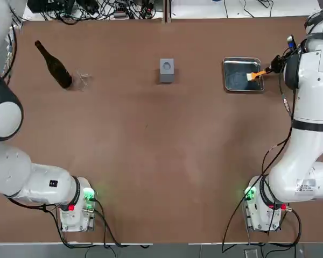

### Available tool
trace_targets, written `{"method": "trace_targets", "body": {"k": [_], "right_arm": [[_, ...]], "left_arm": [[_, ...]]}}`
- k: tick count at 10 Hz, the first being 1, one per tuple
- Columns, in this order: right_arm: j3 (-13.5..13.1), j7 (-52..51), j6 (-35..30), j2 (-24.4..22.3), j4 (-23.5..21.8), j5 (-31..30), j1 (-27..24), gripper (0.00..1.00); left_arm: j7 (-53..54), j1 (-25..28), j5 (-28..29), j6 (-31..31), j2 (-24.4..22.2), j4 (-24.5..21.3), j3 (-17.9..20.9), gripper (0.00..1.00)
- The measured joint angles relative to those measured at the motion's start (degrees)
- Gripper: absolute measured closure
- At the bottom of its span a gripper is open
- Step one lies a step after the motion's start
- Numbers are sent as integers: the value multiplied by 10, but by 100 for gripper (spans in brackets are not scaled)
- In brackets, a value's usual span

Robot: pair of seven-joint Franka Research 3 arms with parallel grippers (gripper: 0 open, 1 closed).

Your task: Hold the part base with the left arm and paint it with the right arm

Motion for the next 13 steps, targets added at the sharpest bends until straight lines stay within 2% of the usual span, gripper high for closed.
{"method": "trace_targets", "body": {"k": [2,3,6,7,8,10,11,13], "right_arm": [[-7,1,0,0,2,0,0,80],[-8,1,0,0,2,0,0,76],[-10,-4,0,0,6,0,3,32],[-19,-4,0,0,9,-6,7,15],[-34,-5,-1,-2,18,-24,14,2],[-60,8,-6,-28,42,-76,27,0],[-69,33,-11,-50,52,-113,31,0],[-71,109,-49,-96,93,-195,35,0]], "left_arm": [[14,105,-93,0,-9,0,-3,2],[27,129,-106,1,-14,0,-3,2],[34,120,-107,1,-32,-2,-5,3],[34,110,-107,1,-39,-4,2,3],[35,83,-107,1,-44,-9,27,3],[37,8,-107,4,-62,-30,109,3],[38,-6,-107,5,-72,-40,126,3],[38,-7,-107,6,-80,-48,128,3]]}}
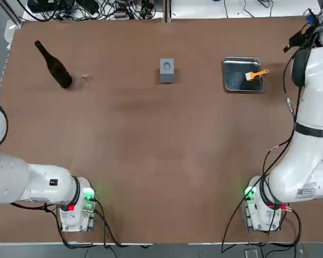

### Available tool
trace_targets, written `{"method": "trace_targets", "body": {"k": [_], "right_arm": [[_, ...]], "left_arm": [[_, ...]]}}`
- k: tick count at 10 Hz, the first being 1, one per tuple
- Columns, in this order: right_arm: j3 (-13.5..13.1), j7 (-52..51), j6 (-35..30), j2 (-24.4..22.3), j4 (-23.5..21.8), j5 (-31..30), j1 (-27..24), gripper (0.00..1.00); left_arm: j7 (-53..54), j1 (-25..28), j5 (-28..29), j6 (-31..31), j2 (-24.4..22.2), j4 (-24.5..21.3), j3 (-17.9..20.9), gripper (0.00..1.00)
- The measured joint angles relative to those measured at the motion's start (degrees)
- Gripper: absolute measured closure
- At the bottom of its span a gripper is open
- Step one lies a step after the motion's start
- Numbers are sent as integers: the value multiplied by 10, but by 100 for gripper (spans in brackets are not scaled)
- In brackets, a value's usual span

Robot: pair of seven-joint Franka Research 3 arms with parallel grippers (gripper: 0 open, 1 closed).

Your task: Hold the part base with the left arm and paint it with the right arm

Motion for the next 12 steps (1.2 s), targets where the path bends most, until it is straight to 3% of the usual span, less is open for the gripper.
{"method": "trace_targets", "body": {"k": [2,3,5,8,11,12], "right_arm": [[8,79,-23,-44,62,-88,16,0],[33,117,-24,-67,85,-141,23,0],[121,204,-16,-116,115,-264,24,0],[277,336,-12,-230,116,-415,4,0],[385,411,-11,-323,65,-460,-42,0],[425,421,15,-356,22,-471,-63,0]], "left_arm": [[-2,1,0,1,0,-2,-3,3],[-3,7,5,1,0,-3,-15,3],[-21,31,19,3,0,-3,-56,3],[-19,50,21,8,4,-3,-64,3],[-17,55,18,10,11,-1,-64,3],[-15,54,16,10,12,0,-65,3]]}}
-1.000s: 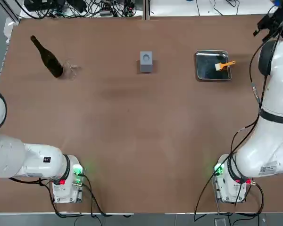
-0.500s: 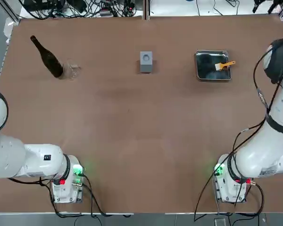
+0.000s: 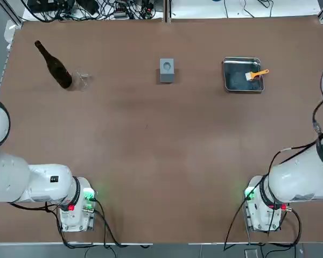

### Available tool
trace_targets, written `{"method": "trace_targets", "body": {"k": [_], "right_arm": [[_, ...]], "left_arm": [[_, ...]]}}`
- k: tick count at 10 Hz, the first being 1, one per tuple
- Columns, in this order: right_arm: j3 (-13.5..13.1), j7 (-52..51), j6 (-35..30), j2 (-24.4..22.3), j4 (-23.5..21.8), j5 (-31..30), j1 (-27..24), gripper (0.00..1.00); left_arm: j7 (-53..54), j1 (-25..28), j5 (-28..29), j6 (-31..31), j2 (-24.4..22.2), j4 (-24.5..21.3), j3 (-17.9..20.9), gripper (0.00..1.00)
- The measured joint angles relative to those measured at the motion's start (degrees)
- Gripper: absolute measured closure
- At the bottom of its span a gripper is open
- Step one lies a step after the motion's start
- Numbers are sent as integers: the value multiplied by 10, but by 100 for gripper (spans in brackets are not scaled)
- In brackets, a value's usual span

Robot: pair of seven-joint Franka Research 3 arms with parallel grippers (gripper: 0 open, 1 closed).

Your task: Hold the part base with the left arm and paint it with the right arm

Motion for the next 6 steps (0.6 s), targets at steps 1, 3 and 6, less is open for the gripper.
{"method": "trace_targets", "body": {"k": [1,3,6], "right_arm": [[29,14,39,-44,-66,-8,-11,0],[53,42,69,-121,-169,-12,-12,0],[65,53,68,-167,-198,-13,-12,0]], "left_arm": [[5,0,-2,1,3,4,-1,3],[10,0,-4,1,17,17,-2,3],[12,-3,-5,2,26,23,-3,3]]}}
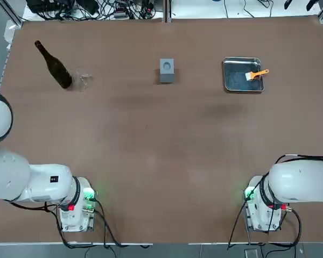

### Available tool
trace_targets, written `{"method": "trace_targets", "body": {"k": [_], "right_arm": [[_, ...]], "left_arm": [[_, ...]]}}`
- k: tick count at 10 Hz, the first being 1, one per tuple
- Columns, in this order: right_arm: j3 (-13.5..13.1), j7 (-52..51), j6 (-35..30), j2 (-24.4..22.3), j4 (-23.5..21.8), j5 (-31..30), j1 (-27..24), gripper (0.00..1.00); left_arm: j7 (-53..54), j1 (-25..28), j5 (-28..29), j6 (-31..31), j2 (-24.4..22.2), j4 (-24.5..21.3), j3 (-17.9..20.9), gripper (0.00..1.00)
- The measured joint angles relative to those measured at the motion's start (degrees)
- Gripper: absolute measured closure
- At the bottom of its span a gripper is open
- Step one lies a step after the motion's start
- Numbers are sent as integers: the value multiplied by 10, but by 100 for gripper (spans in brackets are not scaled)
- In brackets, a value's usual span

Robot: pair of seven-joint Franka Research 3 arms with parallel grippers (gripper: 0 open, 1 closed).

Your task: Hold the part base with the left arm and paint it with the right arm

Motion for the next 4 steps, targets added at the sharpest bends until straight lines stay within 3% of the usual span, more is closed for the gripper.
{"method": "trace_targets", "body": {"k": [4], "right_arm": [[5,3,-14,-5,-3,0,-2,0]], "left_arm": [[0,-2,0,0,3,0,0,3]]}}
